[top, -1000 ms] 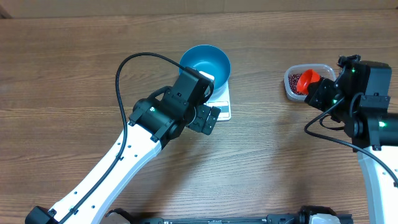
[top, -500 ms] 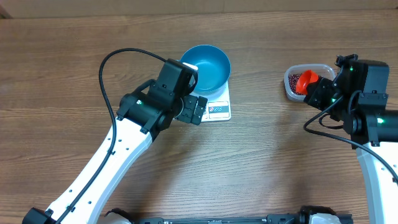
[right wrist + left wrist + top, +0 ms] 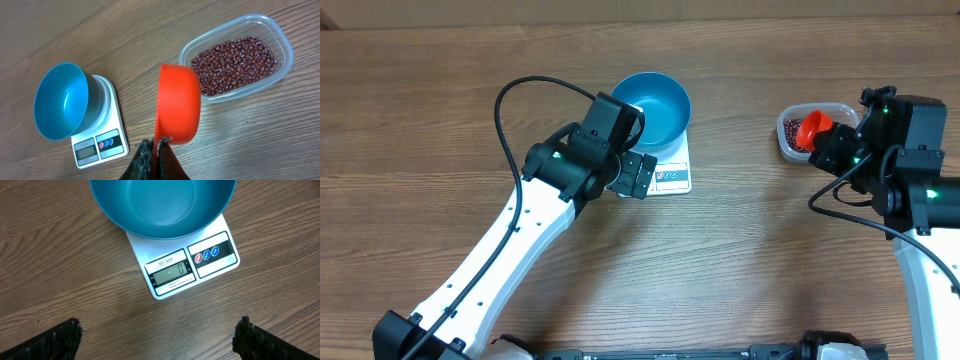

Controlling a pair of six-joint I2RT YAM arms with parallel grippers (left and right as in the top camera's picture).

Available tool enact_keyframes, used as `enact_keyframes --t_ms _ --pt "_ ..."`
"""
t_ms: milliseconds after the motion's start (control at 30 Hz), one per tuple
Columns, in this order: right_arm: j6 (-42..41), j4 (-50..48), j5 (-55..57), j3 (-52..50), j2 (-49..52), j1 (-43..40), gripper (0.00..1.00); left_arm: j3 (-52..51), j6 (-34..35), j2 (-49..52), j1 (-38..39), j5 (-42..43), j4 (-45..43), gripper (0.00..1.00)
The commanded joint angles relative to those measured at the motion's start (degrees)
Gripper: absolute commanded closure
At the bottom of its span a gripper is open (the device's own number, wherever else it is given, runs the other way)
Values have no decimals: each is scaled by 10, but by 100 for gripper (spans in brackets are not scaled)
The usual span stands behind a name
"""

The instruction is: Scoop item into bowl and weigh 150g on scale

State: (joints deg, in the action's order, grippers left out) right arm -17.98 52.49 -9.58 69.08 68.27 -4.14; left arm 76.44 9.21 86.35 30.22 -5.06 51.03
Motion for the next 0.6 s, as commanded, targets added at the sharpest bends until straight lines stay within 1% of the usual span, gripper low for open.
enact_keyframes --t_ms 0,567 --pt "4 -4 6 10 0 -4 96 9 -2 5 -2 6 -3 1" --pt "5 -5 6 10 0 -4 96 9 2 5 -2 7 -9 0"
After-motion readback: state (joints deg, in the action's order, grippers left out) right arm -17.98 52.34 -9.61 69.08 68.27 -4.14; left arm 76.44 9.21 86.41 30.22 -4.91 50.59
